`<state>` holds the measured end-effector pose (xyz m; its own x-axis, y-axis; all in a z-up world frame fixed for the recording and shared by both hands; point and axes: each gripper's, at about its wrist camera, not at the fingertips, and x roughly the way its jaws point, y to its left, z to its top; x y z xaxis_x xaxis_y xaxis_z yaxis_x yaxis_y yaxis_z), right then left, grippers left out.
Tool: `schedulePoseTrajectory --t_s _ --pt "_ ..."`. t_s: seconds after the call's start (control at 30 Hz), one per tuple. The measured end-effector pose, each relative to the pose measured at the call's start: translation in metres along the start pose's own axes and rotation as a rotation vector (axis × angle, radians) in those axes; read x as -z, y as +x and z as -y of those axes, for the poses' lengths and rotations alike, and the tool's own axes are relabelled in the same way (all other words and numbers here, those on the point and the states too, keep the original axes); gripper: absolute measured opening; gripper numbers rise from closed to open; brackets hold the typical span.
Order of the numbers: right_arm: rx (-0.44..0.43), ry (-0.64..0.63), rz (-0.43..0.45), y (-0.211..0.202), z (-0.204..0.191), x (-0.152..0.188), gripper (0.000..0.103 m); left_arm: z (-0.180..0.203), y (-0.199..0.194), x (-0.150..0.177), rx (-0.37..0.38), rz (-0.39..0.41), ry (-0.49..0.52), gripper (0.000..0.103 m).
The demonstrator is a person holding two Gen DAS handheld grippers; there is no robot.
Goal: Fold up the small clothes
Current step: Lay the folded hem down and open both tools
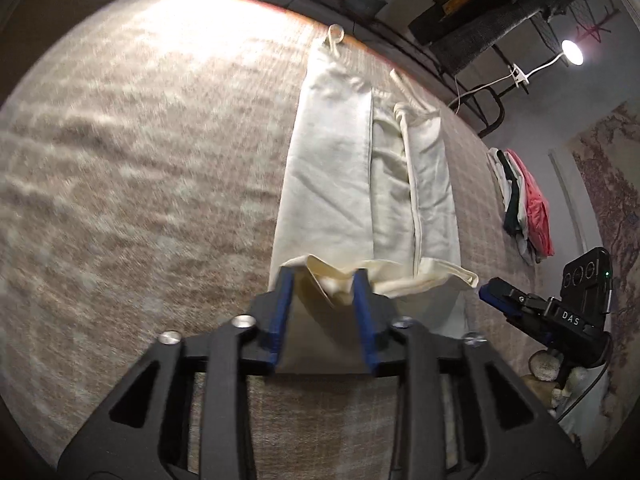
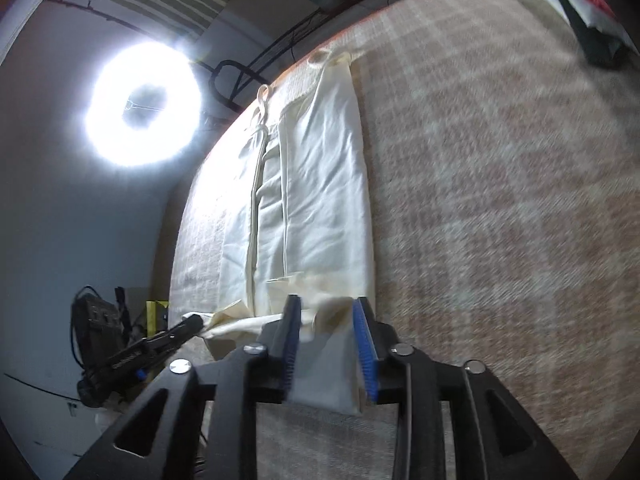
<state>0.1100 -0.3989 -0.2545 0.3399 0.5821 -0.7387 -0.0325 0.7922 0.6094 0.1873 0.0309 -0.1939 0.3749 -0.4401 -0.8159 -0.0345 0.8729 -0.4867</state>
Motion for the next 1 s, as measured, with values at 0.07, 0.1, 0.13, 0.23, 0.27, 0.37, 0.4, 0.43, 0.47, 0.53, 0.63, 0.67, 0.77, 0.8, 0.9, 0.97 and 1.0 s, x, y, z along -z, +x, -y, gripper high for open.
schedulePoseTrajectory --t_s 0.07,0.1,0.13,0.23,0.27,0.37,0.4,0.43,0.47,0.53,0.63,0.67,0.77,0.8,0.9,0.97,1.0 --pt "0.002 -0.019 0.008 -0.005 -0.001 0.001 0.030 0.004 -0.007 0.000 -0.012 0.028 0.035 0.038" --pt "0.005 -0.032 0.011 -0.007 -0.002 0.002 0.030 0.007 -0.012 0.001 -0.017 0.045 0.066 0.038" --pt "0.006 -0.047 0.012 -0.008 -0.003 0.003 0.030 0.009 -0.014 0.003 -0.017 0.053 0.087 0.038" --pt "-0.011 -0.091 -0.002 -0.008 -0.008 0.009 0.028 0.017 -0.013 0.010 -0.029 0.039 0.155 0.036" --pt "-0.012 -0.102 -0.008 -0.006 -0.010 0.011 0.028 0.020 -0.011 0.013 -0.030 0.029 0.174 0.032" --pt "-0.009 -0.145 -0.029 0.002 -0.019 0.016 0.028 0.028 0.001 0.020 -0.008 -0.023 0.218 0.028" --pt "-0.022 -0.155 -0.041 0.006 -0.021 0.017 0.028 0.030 0.005 0.022 -0.006 -0.039 0.225 0.027" --pt "-0.032 -0.166 -0.050 0.009 -0.024 0.019 0.028 0.032 0.009 0.024 -0.008 -0.046 0.229 0.027" --pt "-0.039 -0.185 -0.059 0.013 -0.029 0.021 0.028 0.034 0.012 0.025 -0.008 -0.053 0.235 0.027" --pt "-0.024 -0.226 -0.063 0.018 -0.036 0.024 0.028 0.038 0.018 0.028 -0.009 -0.064 0.248 0.027" --pt "0.020 -0.296 -0.056 0.024 -0.048 0.028 0.028 0.040 0.027 0.027 -0.018 -0.074 0.250 0.027" --pt "0.035 -0.309 -0.047 0.026 -0.049 0.027 0.028 0.039 0.029 0.026 -0.022 -0.076 0.244 0.027" --pt "0.057 -0.286 -0.029 0.030 -0.042 0.020 0.028 0.036 0.035 0.022 -0.041 -0.074 0.240 0.027" --pt "0.080 -0.269 -0.024 0.031 -0.038 0.017 0.028 0.037 0.038 0.020 -0.068 -0.060 0.257 0.027" --pt "0.166 -0.234 -0.022 0.036 -0.026 0.011 0.020 0.037 0.044 0.016 -0.141 -0.038 0.315 0.027" --pt "0.186 -0.231 -0.020 0.035 -0.023 0.009 0.018 0.036 0.049 0.013 -0.179 -0.025 0.345 0.027" --pt "0.232 -0.242 -0.011 0.033 -0.024 0.009 0.019 0.035 0.050 0.011 -0.194 -0.017 0.360 0.027"
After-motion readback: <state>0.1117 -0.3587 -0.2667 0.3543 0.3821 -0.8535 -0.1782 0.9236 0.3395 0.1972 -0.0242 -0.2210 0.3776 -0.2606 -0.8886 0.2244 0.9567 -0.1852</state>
